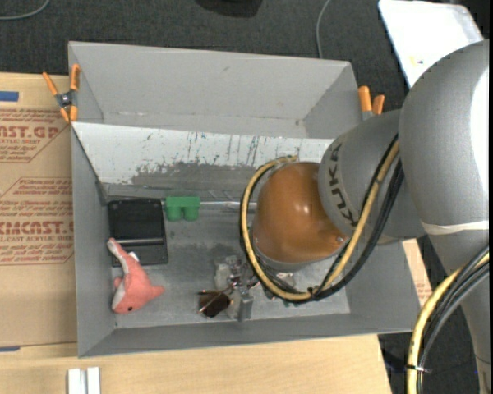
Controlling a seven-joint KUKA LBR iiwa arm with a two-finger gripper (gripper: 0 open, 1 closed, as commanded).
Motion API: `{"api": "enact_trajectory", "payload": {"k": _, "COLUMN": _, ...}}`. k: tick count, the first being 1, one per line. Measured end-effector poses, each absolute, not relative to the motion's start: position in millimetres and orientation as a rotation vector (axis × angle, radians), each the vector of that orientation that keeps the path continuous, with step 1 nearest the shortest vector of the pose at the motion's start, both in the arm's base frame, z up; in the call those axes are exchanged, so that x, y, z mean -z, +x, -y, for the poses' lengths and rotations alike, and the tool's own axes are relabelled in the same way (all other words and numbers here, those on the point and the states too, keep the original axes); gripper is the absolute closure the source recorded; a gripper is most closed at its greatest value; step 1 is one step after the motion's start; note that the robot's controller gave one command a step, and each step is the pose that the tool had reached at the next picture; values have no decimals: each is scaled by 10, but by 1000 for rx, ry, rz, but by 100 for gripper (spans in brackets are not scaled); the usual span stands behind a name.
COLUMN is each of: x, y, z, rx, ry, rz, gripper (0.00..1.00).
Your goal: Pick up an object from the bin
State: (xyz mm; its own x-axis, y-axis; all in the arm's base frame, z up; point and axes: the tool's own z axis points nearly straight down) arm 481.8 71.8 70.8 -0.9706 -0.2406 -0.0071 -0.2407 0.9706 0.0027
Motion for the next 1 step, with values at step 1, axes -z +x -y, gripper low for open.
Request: {"api": "enact_trajectory", "payload": {"k": 1, "x": -708, "y": 4818, "z": -717, "rx": -6, "ry": -380, "rz": -3112, "gripper": 100}}
